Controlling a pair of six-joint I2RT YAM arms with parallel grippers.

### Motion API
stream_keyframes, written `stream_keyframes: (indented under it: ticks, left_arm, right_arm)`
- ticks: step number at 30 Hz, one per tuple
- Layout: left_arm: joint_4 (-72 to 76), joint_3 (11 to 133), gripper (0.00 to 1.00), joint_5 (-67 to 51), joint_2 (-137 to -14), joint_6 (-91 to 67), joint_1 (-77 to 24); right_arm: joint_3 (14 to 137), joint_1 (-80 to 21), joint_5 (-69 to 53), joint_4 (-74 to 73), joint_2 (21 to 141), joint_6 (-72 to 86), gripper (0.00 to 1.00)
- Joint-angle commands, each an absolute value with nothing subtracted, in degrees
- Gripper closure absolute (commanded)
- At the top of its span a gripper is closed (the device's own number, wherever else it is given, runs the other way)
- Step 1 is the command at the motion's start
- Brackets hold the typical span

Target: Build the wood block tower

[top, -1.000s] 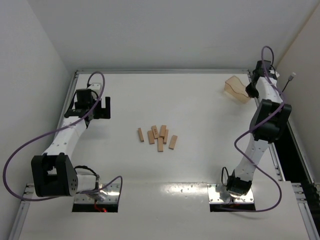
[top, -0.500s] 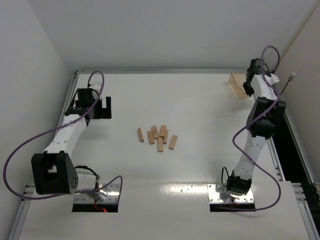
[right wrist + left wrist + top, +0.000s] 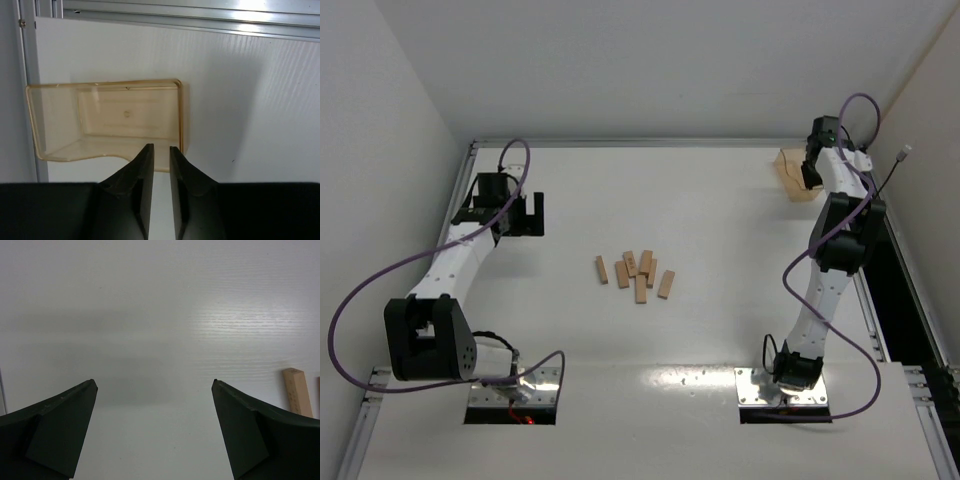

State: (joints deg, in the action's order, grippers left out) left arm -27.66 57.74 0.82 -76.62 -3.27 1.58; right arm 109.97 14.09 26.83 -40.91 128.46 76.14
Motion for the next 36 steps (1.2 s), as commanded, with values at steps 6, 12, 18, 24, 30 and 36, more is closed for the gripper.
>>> stream_keyframes:
  ticks: [6, 12, 18, 24, 30, 36]
  left_arm:
    - [-27.4, 60.8, 0.00, 0.9, -77.6, -3.4, 0.5]
    - [-27.4, 60.2, 0.00, 0.9, -77.0, -3.4, 0.5]
    - [-27.4, 57.4, 0.00, 0.9, -75.8, -3.4, -0.5]
    - [-26.8, 55.3, 0.00, 0.2, -74.7, -3.4, -1.8]
    - [-25.7, 54.8, 0.00, 3.2, -74.2, -4.0, -4.9]
    - [-24.5, 54.1, 0.00, 8.7, -72.2, -4.5, -10.9]
  right_arm:
    - [108.3, 13.9, 29.0, -39.6, 126.1, 78.3, 0.50]
    - [96.7, 12.3, 26.4, -29.4, 117.3, 70.2, 0.22]
    - [68.6, 7.7, 22.8, -3.8, 98.7, 56.8, 0.02]
    - [56.8, 4.3, 14.5, 1.9, 85.3, 36.3, 0.00]
    - [64.0, -0.5, -12.9, -20.5, 86.0, 2.5, 0.00]
    - [63.1, -4.6, -15.5, -34.6, 83.9, -6.6, 0.31]
